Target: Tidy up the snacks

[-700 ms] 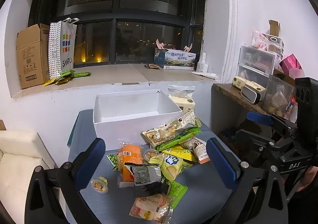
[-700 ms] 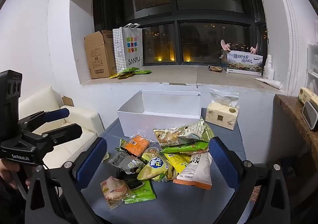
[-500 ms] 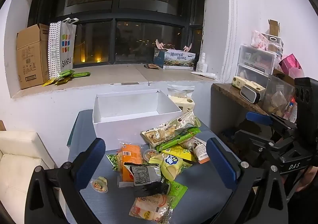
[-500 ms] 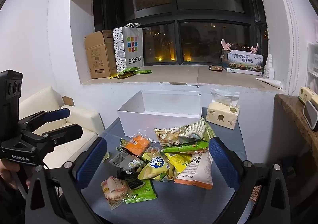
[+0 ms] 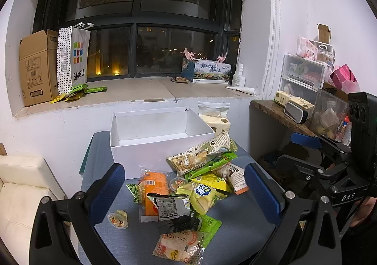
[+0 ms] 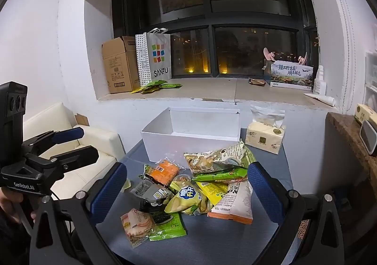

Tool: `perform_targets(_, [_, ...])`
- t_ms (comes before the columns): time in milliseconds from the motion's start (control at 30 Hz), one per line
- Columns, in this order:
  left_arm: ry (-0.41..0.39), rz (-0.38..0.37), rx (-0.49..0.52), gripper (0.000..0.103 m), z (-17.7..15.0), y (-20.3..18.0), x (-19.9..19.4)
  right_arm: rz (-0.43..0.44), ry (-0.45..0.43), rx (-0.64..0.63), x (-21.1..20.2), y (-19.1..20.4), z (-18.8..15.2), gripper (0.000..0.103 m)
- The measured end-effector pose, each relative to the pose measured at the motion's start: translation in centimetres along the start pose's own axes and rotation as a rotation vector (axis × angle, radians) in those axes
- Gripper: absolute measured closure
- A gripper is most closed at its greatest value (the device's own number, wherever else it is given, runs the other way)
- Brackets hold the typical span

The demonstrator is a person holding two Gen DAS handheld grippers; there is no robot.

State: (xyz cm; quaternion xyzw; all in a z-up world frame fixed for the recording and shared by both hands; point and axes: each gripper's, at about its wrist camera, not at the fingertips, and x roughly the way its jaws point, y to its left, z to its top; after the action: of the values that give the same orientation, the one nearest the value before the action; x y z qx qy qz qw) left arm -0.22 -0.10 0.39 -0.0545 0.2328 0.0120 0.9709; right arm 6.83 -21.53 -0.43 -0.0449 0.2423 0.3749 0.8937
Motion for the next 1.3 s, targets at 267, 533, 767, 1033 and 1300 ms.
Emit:
perform_targets(267, [0.003, -0.002, 0.002, 0.0, 0.03, -0.04, -0.02, 0.003, -0.003, 0.0, -0.21, 0.02, 0.06, 0.0])
perform_targets(533, [0.008, -0.007, 0.001, 0.0, -0.05, -0.13, 0.09, 0.003, -0.001, 0.001, -0.23, 0.01, 0.07, 0.0])
perform_targets(767, [0.014, -0.011, 0.002, 0.0, -0.27, -0.23, 0.3, 0.006, 0.002, 0.0, -0.15, 0.09, 0.04, 0.0])
perform_targets(1033, [0.016, -0.01, -0.003, 0.0, -0.29, -0.12, 0.36, 0.005, 0.003, 0.002, -0.13, 0.06, -0.02, 0.0])
perform_targets(1300, [0.015, -0.015, -0.003, 0.0, -0.23, -0.14, 0.33, 0.005, 0.005, 0.0, -0.1, 0.09, -0.1, 0.0])
